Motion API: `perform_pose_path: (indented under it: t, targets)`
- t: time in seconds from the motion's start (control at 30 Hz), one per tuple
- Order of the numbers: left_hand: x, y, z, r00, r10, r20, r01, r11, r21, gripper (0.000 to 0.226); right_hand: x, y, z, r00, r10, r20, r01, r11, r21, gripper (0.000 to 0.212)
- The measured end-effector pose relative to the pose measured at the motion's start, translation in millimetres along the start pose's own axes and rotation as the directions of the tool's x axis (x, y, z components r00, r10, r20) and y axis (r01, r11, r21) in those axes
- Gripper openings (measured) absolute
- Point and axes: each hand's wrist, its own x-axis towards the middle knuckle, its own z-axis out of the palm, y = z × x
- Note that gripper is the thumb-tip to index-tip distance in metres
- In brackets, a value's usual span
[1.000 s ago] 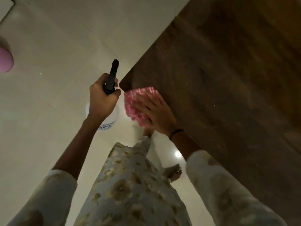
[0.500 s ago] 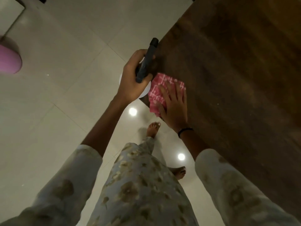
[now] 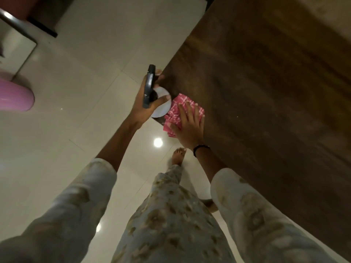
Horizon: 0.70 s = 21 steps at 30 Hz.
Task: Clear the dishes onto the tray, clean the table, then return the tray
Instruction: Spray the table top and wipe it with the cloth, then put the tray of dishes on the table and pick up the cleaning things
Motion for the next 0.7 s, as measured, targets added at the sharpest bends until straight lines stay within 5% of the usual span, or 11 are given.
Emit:
perform_pose_path:
  t: [0.13, 0.3, 0.4, 0.5, 0.7]
  targets:
    - [-16.3, -6.0, 2.6, 0.979, 0.088, -0.184, -0.075, 0.994, 0.077, 0.093, -12.7, 16.4, -36.4, 1.000, -0.018, 0.002, 0.017, 0.992, 0.127, 0.085]
    - [-97.6, -17.9, 45.7, 0.912, -0.054, -0.407, 0.115, 0.985, 0.128, 0.053, -81.6, 62.7, -64.4, 0.992, 0.117, -0.054, -0.093, 0.937, 0.336, 0.064]
    - [-143.7, -6.5, 83.1, 0.963, -0.034, -0.268, 0.131, 0.926, 0.353, 0.048, -133.3, 121.3, -76.3, 0.965, 0.262, -0.010, -0.224, 0.844, 0.487, 0.057]
    - [-172.3, 18.4, 120.6, 0.994, 0.075, -0.084, -0.027, 0.882, 0.470, 0.050, -189.6, 186.1, -94.3, 0.925, 0.381, 0.008, -0.313, 0.749, 0.584, 0.052]
    - [-212.2, 103.6, 232.6, 0.970, 0.178, 0.166, -0.232, 0.879, 0.416, 0.048, -324.3, 313.3, -144.0, 0.820, 0.571, -0.039, -0.428, 0.656, 0.622, 0.045]
